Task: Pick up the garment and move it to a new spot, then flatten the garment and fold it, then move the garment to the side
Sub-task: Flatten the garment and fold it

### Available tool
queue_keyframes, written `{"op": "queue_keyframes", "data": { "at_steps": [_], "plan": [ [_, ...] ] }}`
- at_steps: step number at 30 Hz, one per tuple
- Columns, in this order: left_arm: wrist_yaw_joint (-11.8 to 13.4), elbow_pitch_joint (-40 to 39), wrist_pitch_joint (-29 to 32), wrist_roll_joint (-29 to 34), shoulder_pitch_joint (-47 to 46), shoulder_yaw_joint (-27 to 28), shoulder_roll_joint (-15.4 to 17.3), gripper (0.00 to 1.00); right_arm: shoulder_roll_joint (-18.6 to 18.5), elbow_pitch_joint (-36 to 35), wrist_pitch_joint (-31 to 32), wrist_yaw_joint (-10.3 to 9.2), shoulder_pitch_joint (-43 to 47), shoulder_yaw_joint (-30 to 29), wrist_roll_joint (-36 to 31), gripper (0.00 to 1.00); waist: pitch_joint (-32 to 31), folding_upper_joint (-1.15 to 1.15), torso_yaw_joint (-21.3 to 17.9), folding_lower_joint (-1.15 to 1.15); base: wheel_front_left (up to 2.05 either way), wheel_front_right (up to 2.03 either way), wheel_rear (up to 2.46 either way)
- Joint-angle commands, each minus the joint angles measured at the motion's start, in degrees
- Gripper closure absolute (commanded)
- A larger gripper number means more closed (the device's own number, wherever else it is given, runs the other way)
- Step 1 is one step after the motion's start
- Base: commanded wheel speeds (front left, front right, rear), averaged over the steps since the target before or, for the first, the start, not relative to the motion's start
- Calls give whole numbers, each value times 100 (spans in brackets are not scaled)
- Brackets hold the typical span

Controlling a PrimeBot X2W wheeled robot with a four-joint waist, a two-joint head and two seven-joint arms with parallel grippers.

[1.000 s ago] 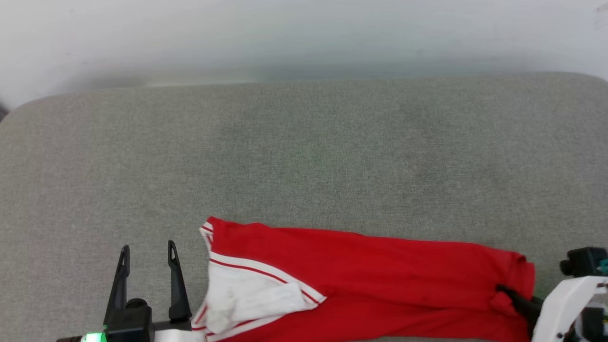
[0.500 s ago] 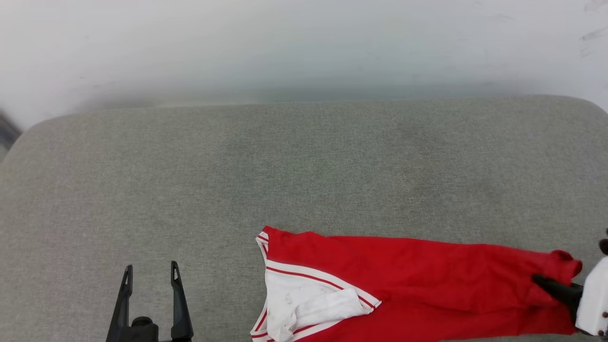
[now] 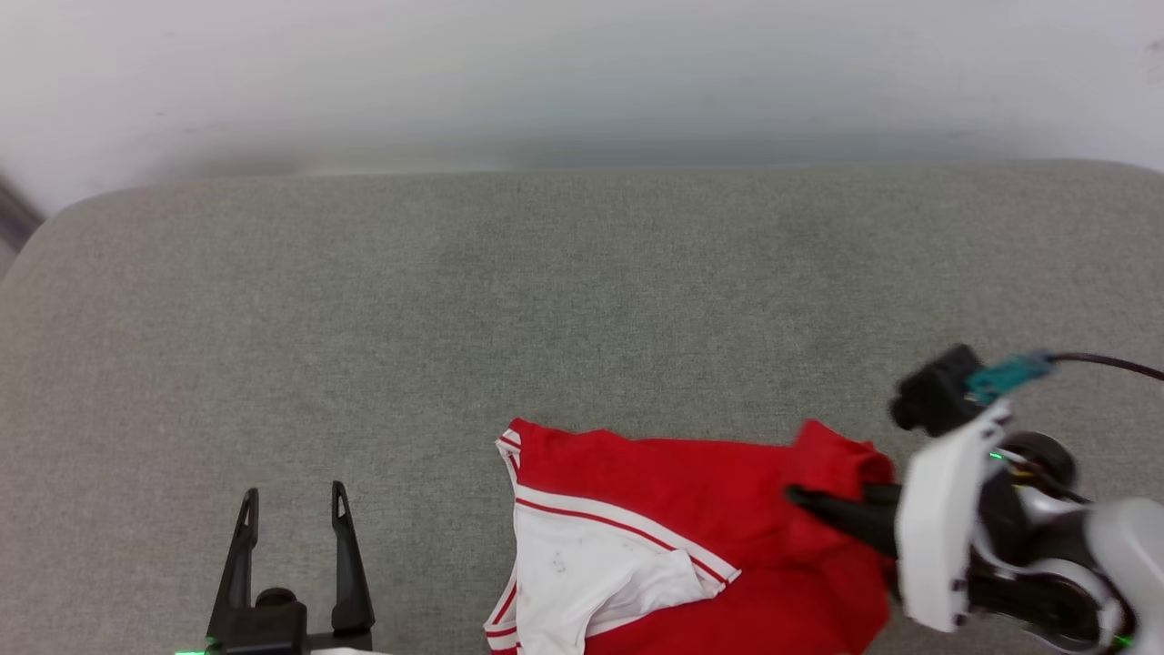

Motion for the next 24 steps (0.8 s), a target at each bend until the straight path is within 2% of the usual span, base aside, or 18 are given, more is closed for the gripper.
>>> {"op": "queue_keyframes", "data": {
  "at_steps": [1,5,6,11,16,21,22,23,24],
  "plan": [
    [-30,9,-12,24,-113,33,-16,0,147,3,36,-2,-249,192,-83,100,79,0,36,0,0,0,0],
    [-88,53,-13,45,-273,45,-51,0,539,204,116,-2,-978,1053,-401,100,218,0,114,0,0,0,0],
    [-147,94,-13,74,-425,41,-111,0,1103,851,-29,-2,-1799,1986,-640,100,397,0,199,0,0,0,0],
    [-180,121,-13,73,-561,21,-177,0,1606,1789,-329,-2,-2400,2742,-874,100,556,0,302,0,0,0,0],
    [-187,113,-13,104,-632,-33,-236,0,1830,2670,-548,-2,-2644,3368,-931,100,692,0,388,0,0,0,0],
    [-151,98,-13,120,-601,-33,-278,0,1856,3195,-941,-4,-2737,3818,-844,100,709,0,373,0,0,0,0],
    [-141,100,-13,121,-575,-23,-279,0,1855,3225,-1072,-4,-2761,3824,-792,87,688,0,351,0,0,0,0],
    [-135,108,-13,123,-546,-15,-278,0,1834,3212,-1194,-4,-2808,3850,-750,51,653,0,329,0,0,0,0],
    [-147,117,-13,122,-518,-6,-267,0,1806,3160,-1317,-3,-2851,3868,-691,0,608,0,301,0,0,0,0]
  ]
}}
